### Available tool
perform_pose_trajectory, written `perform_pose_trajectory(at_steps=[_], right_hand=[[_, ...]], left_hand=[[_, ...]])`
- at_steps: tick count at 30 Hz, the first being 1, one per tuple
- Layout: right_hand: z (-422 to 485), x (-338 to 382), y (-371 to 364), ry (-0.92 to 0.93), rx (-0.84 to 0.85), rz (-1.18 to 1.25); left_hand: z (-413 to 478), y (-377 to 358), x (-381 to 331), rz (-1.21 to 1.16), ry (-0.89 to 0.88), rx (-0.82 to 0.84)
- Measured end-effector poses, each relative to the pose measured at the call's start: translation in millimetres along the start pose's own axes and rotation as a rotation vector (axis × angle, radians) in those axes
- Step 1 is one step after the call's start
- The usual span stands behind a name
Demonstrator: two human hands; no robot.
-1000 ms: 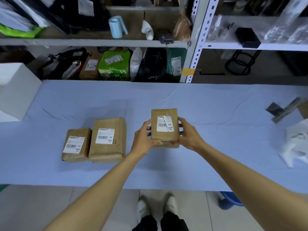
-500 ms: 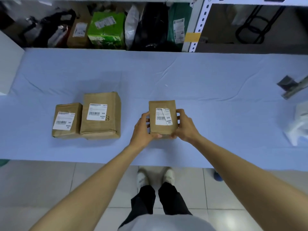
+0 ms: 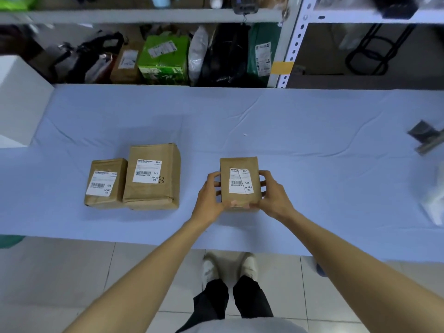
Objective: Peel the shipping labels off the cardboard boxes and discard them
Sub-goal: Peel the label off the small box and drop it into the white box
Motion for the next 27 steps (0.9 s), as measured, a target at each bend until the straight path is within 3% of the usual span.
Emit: perform_pose_trajectory(at_steps=[27], right_hand=[[-10, -5, -5, 0.08, -0.031, -0.006]], left_hand=[[5, -2, 8, 0.115, -0.018, 0.051]])
Point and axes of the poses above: each hand's wrist, its own z-axis towards the middle knuckle, its own y-axis out of the back of the hand, x = y × z, the point moved 5 cm from there along z, towards the middle knuckle, and after that the axes turned 12 degrees about -z, right-handed, at the moved point
